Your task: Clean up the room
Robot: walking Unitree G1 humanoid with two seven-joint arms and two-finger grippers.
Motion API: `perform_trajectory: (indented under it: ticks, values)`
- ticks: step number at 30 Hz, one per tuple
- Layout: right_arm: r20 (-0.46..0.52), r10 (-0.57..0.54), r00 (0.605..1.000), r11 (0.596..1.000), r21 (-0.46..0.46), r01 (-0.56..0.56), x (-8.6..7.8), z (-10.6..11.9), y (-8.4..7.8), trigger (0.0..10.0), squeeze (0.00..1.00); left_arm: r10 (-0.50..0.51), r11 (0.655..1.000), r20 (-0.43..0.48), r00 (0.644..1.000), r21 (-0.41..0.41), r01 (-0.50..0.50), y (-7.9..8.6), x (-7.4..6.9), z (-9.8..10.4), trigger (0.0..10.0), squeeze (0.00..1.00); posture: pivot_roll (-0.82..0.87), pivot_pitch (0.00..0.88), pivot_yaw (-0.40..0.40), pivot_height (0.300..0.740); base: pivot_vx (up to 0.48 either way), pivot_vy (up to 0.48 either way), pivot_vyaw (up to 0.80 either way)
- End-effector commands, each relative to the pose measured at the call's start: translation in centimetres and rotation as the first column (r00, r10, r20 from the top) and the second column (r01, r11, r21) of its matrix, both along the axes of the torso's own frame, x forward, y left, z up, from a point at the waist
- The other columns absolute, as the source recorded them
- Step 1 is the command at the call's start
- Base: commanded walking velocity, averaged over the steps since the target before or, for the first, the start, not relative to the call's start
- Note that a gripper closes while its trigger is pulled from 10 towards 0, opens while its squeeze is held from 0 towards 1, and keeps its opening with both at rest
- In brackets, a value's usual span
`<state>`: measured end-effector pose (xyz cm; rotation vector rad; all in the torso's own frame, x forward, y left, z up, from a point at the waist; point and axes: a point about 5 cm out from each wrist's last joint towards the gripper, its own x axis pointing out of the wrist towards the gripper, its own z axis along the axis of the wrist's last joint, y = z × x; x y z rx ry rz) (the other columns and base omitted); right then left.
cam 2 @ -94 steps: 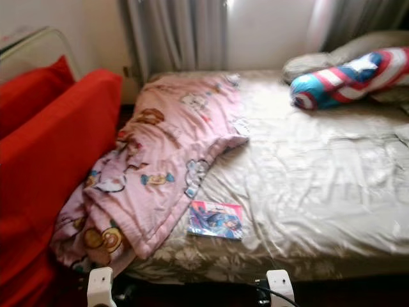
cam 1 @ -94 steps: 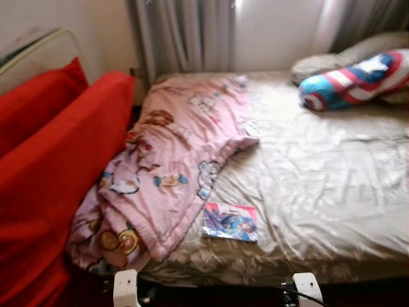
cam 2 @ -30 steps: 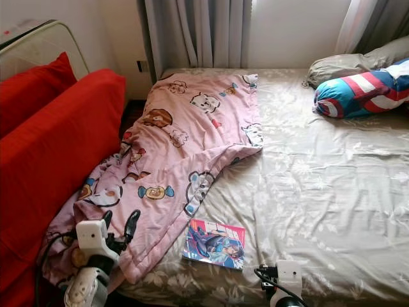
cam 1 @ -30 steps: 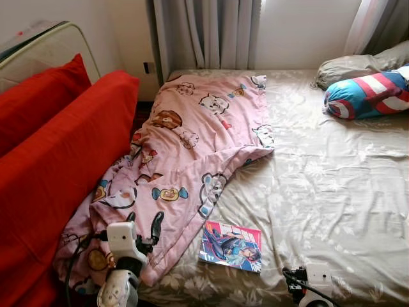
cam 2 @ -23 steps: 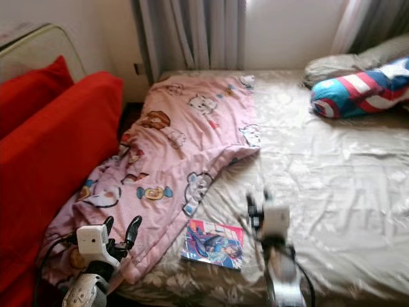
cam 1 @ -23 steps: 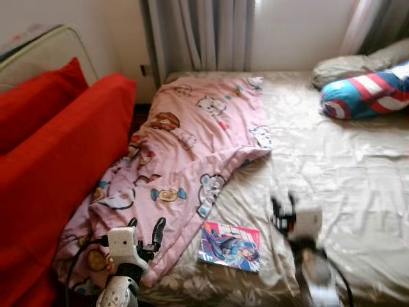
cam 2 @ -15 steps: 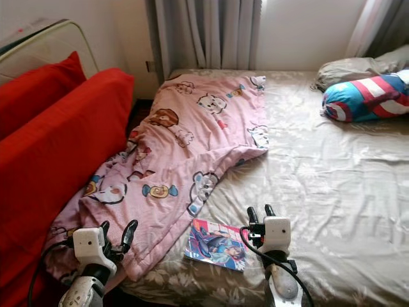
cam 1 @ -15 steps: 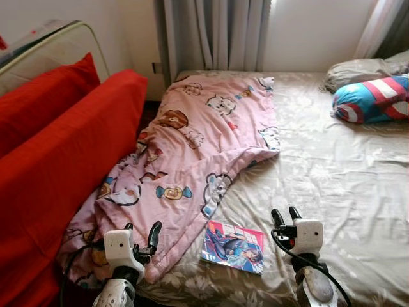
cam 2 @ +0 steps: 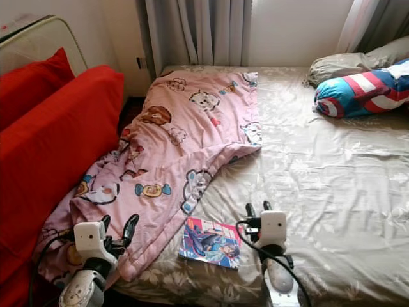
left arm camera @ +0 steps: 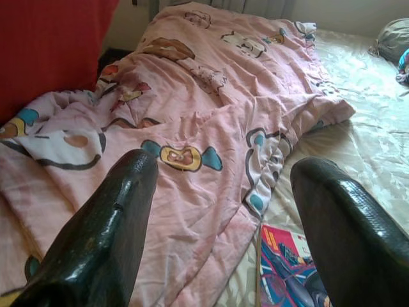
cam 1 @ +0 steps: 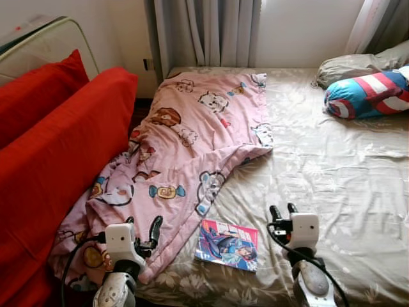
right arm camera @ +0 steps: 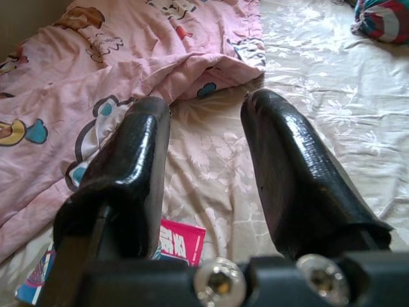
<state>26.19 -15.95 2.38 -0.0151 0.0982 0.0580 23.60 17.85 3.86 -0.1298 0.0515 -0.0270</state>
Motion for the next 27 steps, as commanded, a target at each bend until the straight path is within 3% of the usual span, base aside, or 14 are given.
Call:
perform_trajectory:
  ticks: [1,9,11,14,27]
  values:
    - [-0.015,0.001,1.000,1.000,0.007,-0.001,-0.1,-0.2,0.0,10.0,0.00,0.000,1.000,-0.029,1.000,-0.005,0.000,0.0,-0.2,-0.5,10.0,0.00,-0.08,0.095,0.013,0.690,0.000,0.000,0.00]
    - [-0.075,-0.002,0.997,1.000,0.007,0.002,-0.1,-1.2,-0.1,10.0,0.00,0.001,1.000,-0.038,0.999,-0.003,-0.001,0.1,-0.5,-0.6,10.0,0.00,-0.08,0.100,0.015,0.690,0.000,0.000,0.00]
    - [-0.083,0.003,0.997,1.000,0.007,-0.002,-0.2,-1.4,0.0,10.0,0.00,0.000,1.000,-0.040,0.999,-0.004,-0.001,0.2,-0.5,-0.7,10.0,0.00,-0.08,0.101,0.015,0.670,0.000,0.000,0.00]
    - [-0.068,0.015,0.998,1.000,0.012,-0.014,-0.1,-1.3,0.1,10.0,0.00,0.001,1.000,-0.043,0.999,-0.004,-0.001,0.2,-0.5,-0.8,10.0,0.00,-0.08,0.101,0.018,0.651,0.000,0.000,0.00]
    - [-0.078,0.044,0.996,0.999,0.030,-0.041,0.1,-1.7,0.4,10.0,0.00,0.009,1.000,-0.044,0.999,-0.004,-0.009,0.2,-0.4,-0.6,10.0,0.00,-0.07,0.106,0.021,0.651,0.000,0.000,0.00]
